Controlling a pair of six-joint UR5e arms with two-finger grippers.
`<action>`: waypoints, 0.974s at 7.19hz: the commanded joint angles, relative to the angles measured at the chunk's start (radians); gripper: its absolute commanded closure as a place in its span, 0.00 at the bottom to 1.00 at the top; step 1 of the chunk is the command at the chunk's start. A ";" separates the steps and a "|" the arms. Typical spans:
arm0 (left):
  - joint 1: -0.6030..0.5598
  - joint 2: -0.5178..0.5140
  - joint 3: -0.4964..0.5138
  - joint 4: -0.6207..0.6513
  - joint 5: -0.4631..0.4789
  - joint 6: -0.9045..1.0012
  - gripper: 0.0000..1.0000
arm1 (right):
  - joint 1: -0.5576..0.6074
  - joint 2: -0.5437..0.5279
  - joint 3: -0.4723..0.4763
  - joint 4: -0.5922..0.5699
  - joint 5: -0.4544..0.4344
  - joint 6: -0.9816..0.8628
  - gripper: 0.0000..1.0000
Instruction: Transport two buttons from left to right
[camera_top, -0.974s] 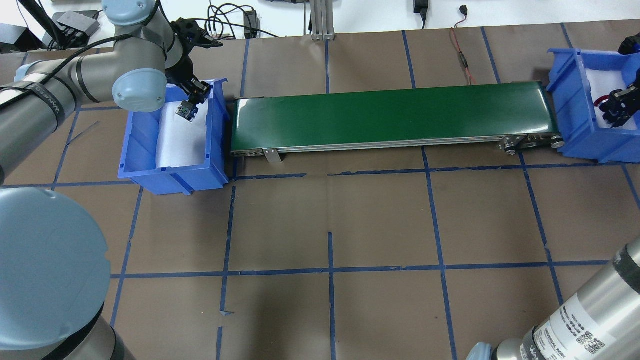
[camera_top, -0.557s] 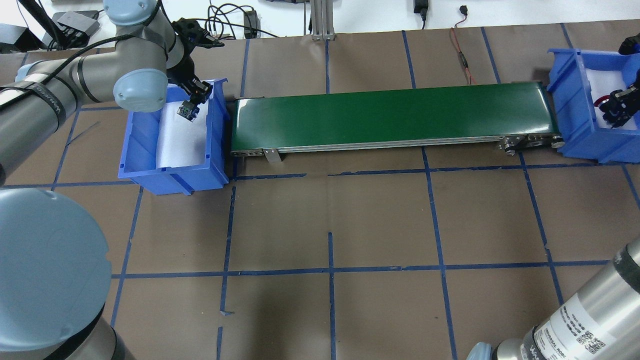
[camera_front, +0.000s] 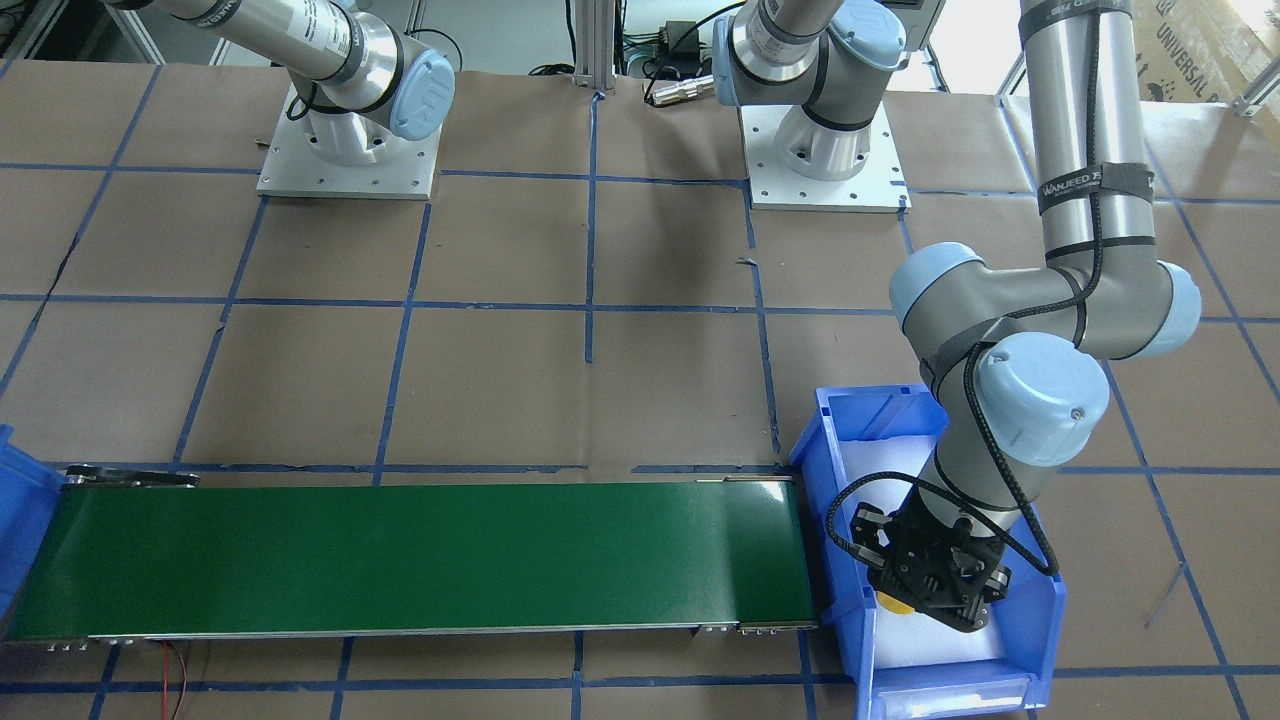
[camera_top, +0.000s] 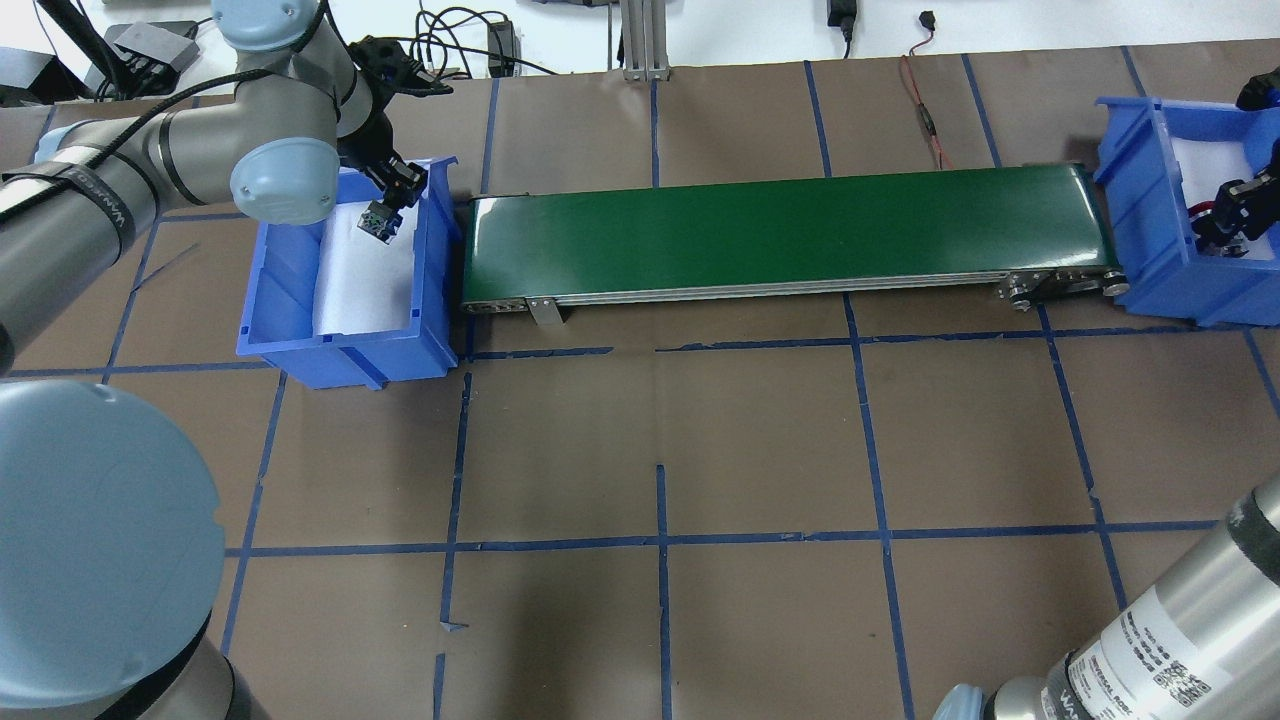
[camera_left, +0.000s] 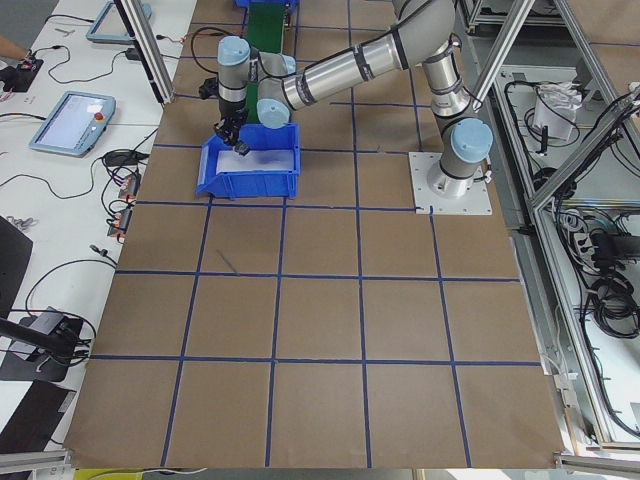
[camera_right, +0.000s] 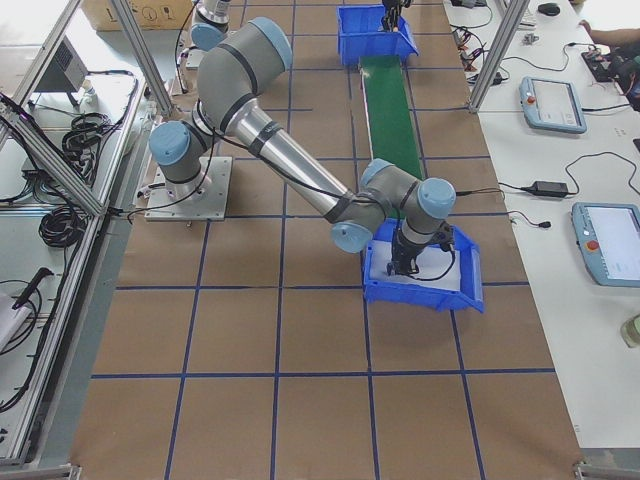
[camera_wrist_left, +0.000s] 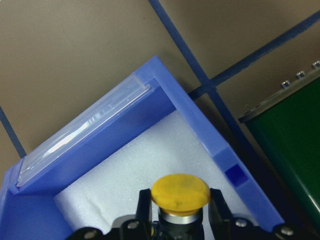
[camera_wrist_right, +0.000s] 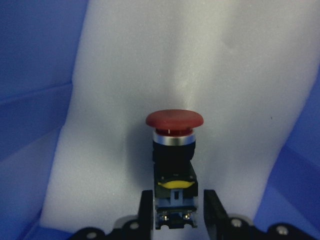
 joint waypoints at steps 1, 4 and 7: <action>0.000 0.000 0.001 0.000 0.000 0.000 0.71 | 0.000 -0.016 -0.044 0.021 0.004 -0.009 0.55; 0.014 0.078 -0.008 -0.014 0.009 0.003 0.71 | 0.012 -0.017 -0.282 0.233 0.013 -0.022 0.55; 0.001 0.190 0.001 -0.118 0.034 -0.002 0.67 | 0.173 -0.061 -0.292 0.223 0.070 0.029 0.54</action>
